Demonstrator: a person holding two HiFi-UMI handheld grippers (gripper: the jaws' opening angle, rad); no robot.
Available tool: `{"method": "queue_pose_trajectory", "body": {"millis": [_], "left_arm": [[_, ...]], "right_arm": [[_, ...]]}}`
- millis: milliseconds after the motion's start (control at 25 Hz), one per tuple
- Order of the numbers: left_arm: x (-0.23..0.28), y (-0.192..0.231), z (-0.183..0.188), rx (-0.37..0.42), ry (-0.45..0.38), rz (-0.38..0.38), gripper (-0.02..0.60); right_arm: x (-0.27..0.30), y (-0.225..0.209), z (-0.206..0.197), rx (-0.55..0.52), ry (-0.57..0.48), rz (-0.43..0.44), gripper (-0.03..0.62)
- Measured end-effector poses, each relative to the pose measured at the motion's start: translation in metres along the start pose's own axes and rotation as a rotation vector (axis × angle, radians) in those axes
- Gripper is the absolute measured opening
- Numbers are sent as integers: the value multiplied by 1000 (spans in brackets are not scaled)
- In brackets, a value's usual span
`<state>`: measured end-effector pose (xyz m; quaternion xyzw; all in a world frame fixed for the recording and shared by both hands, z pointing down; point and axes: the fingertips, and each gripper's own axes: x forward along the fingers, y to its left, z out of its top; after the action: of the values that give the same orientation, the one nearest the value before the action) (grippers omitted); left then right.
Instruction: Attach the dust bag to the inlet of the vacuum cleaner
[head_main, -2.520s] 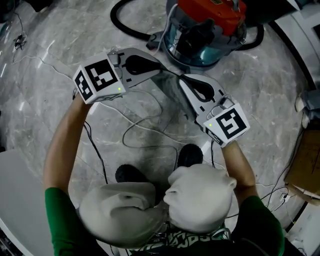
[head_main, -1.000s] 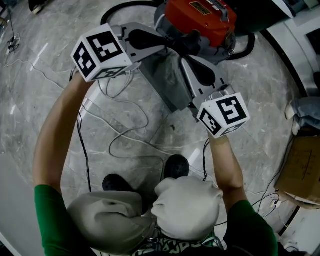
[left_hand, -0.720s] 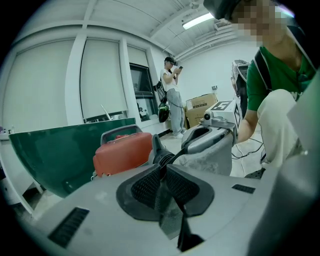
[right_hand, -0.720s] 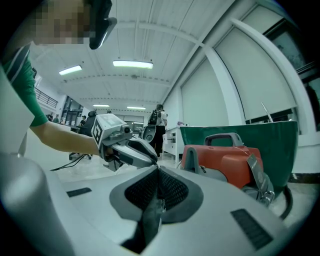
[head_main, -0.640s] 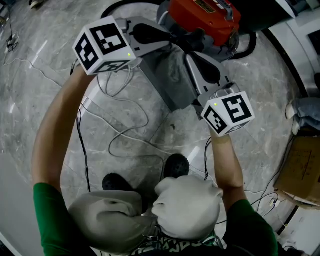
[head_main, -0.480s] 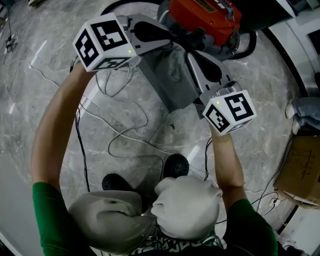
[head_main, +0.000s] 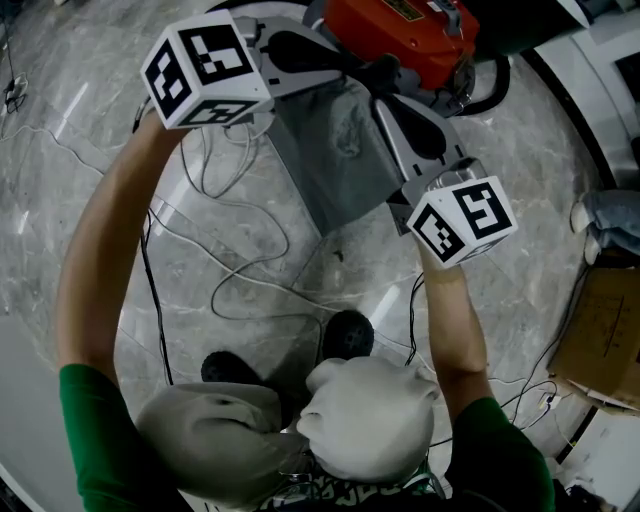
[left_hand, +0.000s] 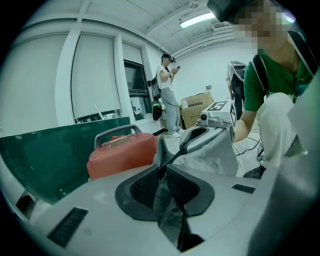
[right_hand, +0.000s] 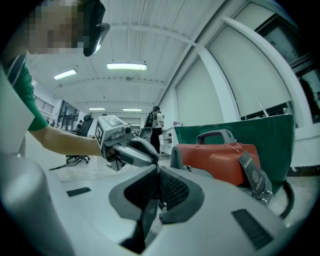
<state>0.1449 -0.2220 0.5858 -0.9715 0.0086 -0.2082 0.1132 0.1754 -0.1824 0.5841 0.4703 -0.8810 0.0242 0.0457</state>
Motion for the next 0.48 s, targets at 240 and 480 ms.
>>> {"method": "queue_pose_trajectory", "body": {"millis": [240,480], "left_arm": [[10,6,3,34,9,-5,41],[12,8,2,34,-17,-8,41]], "right_arm": [[-1,-9,0,-3,-3,-4,21],[1,-11,-2,19,-6,4,21]]}}
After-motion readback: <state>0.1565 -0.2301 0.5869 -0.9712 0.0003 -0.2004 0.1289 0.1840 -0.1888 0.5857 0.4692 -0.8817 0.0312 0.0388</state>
